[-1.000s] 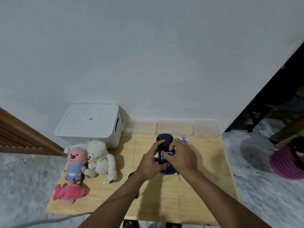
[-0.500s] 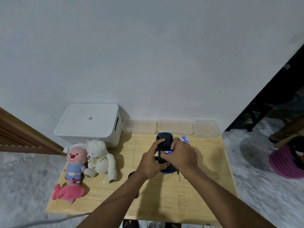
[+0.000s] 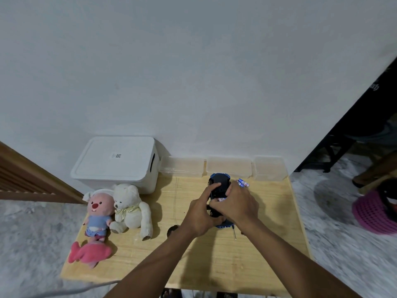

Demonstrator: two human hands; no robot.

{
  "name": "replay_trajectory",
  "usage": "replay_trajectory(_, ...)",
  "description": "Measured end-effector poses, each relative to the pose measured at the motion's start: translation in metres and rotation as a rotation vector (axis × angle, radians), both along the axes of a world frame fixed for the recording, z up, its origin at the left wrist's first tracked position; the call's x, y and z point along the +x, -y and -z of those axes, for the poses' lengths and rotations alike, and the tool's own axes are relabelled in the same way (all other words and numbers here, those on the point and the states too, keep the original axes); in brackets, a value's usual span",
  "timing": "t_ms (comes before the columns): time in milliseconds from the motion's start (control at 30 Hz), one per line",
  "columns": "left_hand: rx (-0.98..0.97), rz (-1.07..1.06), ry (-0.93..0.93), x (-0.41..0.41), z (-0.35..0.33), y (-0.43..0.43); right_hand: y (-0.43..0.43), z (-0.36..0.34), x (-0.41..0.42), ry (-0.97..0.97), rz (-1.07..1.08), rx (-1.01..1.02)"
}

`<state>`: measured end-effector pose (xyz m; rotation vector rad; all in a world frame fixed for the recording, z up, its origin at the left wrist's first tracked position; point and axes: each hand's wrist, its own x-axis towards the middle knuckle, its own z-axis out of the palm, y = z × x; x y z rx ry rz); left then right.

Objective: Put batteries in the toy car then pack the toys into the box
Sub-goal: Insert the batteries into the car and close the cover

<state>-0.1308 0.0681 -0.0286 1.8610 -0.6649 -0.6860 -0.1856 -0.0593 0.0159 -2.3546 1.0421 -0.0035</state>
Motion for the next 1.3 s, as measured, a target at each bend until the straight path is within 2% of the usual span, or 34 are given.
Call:
replay_trajectory(267, -0.010, -0.013, -0.092, 0.005, -0.003, -0.005, 0.000, 0.000, -0.007, 0.024, -0.036, -0.009)
replay_trajectory(533, -0.017, 0.005, -0.152, 0.007, -0.005, -0.016, 0.009, 0.002, -0.017, -0.023, -0.299, -0.082)
replay_trajectory(700, -0.025, -0.002, -0.138, 0.007, -0.005, -0.017, 0.010, 0.002, -0.019, 0.189, -0.383, -0.089)
replay_trajectory(767, -0.024, -0.001, -0.135, 0.007, -0.006, -0.018, 0.012, 0.003, -0.019, 0.264, -0.319, -0.006)
replay_trajectory(833, -0.030, -0.003, -0.137, 0.007, -0.006, -0.019, 0.013, 0.003, -0.018, 0.328, -0.215, 0.167)
replay_trajectory(900, -0.033, -0.008, -0.136, 0.007, -0.005, -0.020, 0.015, 0.001, -0.017, 0.357, -0.169, 0.334)
replay_trajectory(967, -0.034, -0.008, -0.132, 0.008, -0.005, -0.020, 0.016, -0.003, -0.016, 0.355, -0.147, 0.412)
replay_trajectory(1133, -0.037, -0.009, -0.136, 0.007, -0.004, -0.021, 0.018, -0.012, -0.014, 0.209, -0.035, 0.464)
replay_trajectory(1300, -0.045, -0.025, -0.143, 0.008, -0.004, -0.022, 0.012, -0.007, -0.022, 0.133, -0.083, 0.265)
